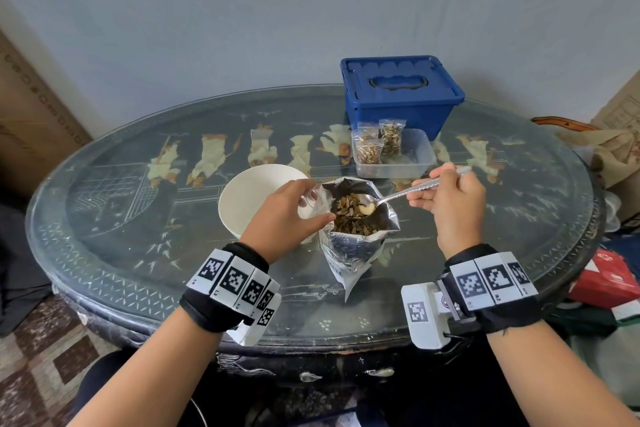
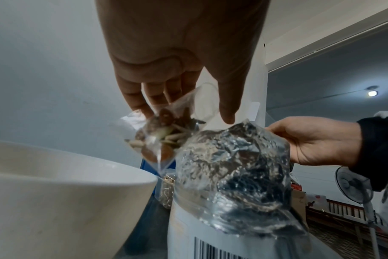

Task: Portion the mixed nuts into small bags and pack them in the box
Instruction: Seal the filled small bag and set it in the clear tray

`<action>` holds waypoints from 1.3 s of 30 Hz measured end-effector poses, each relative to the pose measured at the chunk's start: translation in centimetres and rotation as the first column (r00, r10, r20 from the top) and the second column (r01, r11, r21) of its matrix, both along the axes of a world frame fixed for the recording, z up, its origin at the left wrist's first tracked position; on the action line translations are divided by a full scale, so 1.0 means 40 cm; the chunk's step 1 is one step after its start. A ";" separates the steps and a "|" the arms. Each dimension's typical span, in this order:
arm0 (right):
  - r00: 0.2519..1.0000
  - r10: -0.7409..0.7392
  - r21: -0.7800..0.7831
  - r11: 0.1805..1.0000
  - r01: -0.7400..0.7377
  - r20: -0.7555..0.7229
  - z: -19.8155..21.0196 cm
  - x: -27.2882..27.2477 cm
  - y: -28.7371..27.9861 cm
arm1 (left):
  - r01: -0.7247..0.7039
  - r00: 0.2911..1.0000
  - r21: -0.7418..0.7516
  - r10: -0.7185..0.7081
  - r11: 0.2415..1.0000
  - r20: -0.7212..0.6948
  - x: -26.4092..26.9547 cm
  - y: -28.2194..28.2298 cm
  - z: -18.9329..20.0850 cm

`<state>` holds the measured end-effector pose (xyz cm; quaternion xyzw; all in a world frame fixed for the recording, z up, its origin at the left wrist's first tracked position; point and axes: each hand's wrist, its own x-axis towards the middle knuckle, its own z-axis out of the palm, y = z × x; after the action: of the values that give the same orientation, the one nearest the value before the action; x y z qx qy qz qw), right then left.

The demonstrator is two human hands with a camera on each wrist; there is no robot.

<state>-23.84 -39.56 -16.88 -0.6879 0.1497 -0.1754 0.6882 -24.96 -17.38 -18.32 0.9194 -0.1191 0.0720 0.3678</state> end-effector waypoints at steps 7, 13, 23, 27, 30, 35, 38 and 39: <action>0.999 -0.031 0.064 0.998 0.030 0.012 0.051 0.009 -0.018 | 0.058 0.998 0.130 -0.058 0.990 -0.006 0.022 -0.008 0.027; 0.999 -0.014 0.037 0.999 0.012 0.048 0.086 0.014 -0.012 | 0.114 0.993 0.203 -0.111 0.973 -0.027 0.034 -0.030 0.057; 0.997 0.043 -0.064 0.997 -0.038 0.065 0.098 0.009 0.012 | 0.184 0.982 0.209 -0.171 0.961 -0.076 0.034 -0.060 0.073; 0.992 0.077 -0.122 0.990 -0.064 0.104 0.105 0.005 0.032 | 0.177 0.983 0.203 -0.163 0.963 -0.086 0.036 -0.065 0.072; 0.985 0.108 -0.209 0.975 -0.078 0.136 0.109 0.004 0.050 | 0.168 0.984 0.197 -0.152 0.966 -0.091 0.037 -0.067 0.067; 0.945 0.196 -0.366 0.926 -0.091 0.261 0.117 0.004 0.080 | 0.130 0.991 0.142 -0.123 0.981 -0.057 0.036 -0.069 0.052; 0.904 0.287 -0.433 0.892 -0.131 0.317 0.125 -0.002 0.096 | 0.087 0.996 0.063 -0.087 0.994 -0.012 0.032 -0.067 0.040; 0.886 0.314 -0.466 0.875 -0.131 0.340 0.128 -0.004 0.099 | 0.073 0.997 0.032 -0.073 0.997 0.003 0.030 -0.065 0.036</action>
<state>-24.01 -35.62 -11.76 -0.7835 -0.1207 -0.2605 0.5510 -23.77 -20.00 -16.86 0.9200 -0.1547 0.0585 0.3553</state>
